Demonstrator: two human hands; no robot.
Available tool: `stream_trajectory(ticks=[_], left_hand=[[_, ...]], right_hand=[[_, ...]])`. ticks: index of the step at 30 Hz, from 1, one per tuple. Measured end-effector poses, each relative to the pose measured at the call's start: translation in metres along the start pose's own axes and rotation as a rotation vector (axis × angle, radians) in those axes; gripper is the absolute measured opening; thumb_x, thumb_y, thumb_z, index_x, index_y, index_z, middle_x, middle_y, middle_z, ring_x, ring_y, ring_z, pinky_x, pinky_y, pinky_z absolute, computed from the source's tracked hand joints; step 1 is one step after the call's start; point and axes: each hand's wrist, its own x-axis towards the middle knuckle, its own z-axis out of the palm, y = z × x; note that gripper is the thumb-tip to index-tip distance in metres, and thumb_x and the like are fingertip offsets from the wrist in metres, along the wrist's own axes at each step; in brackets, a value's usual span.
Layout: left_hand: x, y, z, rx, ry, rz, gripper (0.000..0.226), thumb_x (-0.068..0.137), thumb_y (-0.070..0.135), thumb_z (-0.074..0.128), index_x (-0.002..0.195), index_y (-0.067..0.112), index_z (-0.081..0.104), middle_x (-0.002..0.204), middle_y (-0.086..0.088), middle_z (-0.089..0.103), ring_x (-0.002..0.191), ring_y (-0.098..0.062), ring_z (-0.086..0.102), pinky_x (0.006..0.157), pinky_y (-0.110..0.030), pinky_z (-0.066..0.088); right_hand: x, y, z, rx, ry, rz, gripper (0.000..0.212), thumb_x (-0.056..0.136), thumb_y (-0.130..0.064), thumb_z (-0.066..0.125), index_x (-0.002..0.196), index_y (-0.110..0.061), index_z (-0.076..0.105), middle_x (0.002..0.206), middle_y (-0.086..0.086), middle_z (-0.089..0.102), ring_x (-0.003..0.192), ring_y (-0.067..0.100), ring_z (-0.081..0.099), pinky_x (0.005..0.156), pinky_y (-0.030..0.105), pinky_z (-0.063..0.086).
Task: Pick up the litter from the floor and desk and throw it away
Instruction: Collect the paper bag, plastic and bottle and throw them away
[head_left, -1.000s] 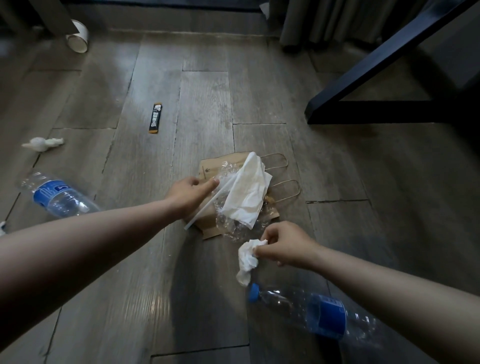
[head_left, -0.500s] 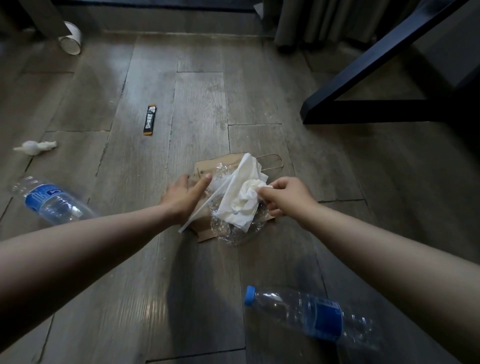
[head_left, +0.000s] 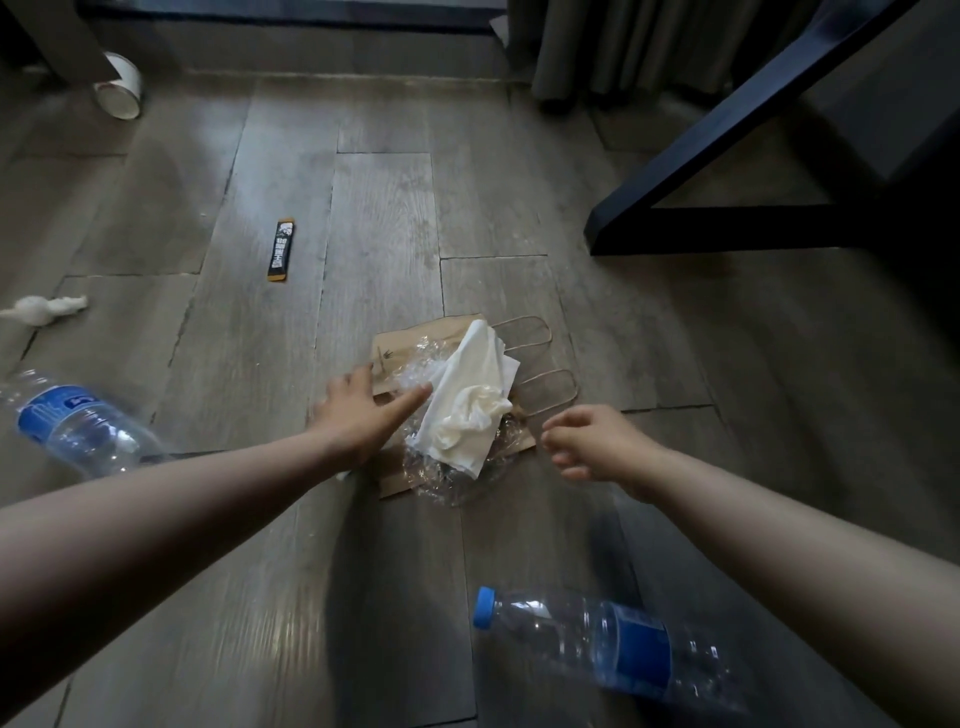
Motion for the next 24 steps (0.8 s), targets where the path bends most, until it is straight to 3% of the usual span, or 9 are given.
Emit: stream_trajectory(ticks=[4,11,14,17,24], left_hand=[[-0.001,0.016,0.005,0.125,-0.018,0.168,0.122,0.055,0.086,0.058,0.151,0.033,0.005,0.161,-0.003,0.002,0.146,-0.033,0.01,0.114,-0.058,0.021],[-0.003,0.054,0.023,0.391,-0.02,0.419,0.131,0.05,0.083,0.066,0.145,0.048,-0.017,0.158,0.002,-0.025,0.144,-0.039,-0.02,0.11,-0.07,0.004],[0.001,0.058,0.029,0.5,-0.077,0.403,0.132,0.049,0.083,0.066,0.144,0.048,-0.019,0.156,0.002,-0.029,0.141,-0.043,-0.024,0.107,-0.074,0.003],[0.005,0.052,0.032,0.465,-0.168,0.299,0.135,0.049,0.082,0.068,0.147,0.044,-0.017,0.156,0.004,-0.031,0.139,-0.043,-0.029,0.107,-0.075,0.004],[0.013,0.045,0.027,0.424,-0.222,0.202,0.144,0.041,0.08,0.074,0.146,0.045,-0.019,0.156,0.004,-0.03,0.138,-0.045,-0.03,0.107,-0.075,0.006]], right_hand=[[-0.01,0.015,-0.004,-0.135,-0.011,-0.024,0.018,0.091,-0.01,0.061,0.109,-0.008,0.062,0.095,0.007,0.06,0.078,0.014,0.056,0.061,0.024,0.049],[-0.018,0.025,-0.02,-0.166,0.041,-0.045,0.019,0.089,-0.008,0.062,0.107,-0.007,0.063,0.095,0.008,0.059,0.08,0.013,0.055,0.06,0.023,0.049],[-0.018,0.028,-0.022,-0.158,0.05,-0.039,0.011,0.088,-0.009,0.062,0.098,-0.012,0.063,0.093,0.007,0.06,0.079,0.013,0.056,0.061,0.025,0.05],[-0.017,0.029,-0.023,-0.157,0.046,-0.035,0.009,0.087,-0.01,0.063,0.095,-0.015,0.061,0.09,0.004,0.06,0.08,0.013,0.056,0.063,0.026,0.051],[-0.016,0.027,-0.02,-0.184,0.019,-0.029,0.023,0.088,-0.011,0.063,0.111,-0.008,0.062,0.102,0.008,0.061,0.088,0.016,0.058,0.072,0.03,0.053]])
